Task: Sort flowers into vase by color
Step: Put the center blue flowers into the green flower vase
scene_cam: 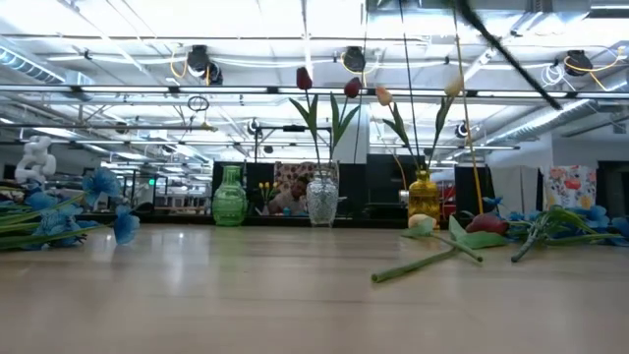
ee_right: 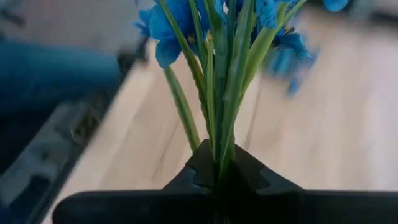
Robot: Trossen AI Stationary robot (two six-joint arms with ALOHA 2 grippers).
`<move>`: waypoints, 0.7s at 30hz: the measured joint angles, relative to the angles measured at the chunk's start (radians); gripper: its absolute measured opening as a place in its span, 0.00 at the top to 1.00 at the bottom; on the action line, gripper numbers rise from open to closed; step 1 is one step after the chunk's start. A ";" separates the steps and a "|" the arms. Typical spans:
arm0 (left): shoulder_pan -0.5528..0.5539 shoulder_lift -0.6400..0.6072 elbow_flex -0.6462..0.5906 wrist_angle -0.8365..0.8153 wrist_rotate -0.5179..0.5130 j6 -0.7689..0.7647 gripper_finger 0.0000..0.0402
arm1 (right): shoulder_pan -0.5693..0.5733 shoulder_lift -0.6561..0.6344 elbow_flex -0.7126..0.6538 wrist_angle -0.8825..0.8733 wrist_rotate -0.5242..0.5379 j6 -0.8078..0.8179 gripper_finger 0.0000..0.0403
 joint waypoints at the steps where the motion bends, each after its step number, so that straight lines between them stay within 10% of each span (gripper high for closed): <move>1: -0.006 0.000 0.000 0.000 -0.011 0.000 0.47 | 0.006 -0.033 0.000 0.029 0.023 -0.026 0.98; 10: -0.002 0.048 -0.012 0.139 0.019 0.009 0.47 | 0.022 -0.227 0.001 0.293 0.129 -0.220 0.98; 21: 0.017 0.195 -0.013 0.722 0.047 0.377 0.33 | -0.015 -0.249 0.001 0.435 0.135 -0.234 0.98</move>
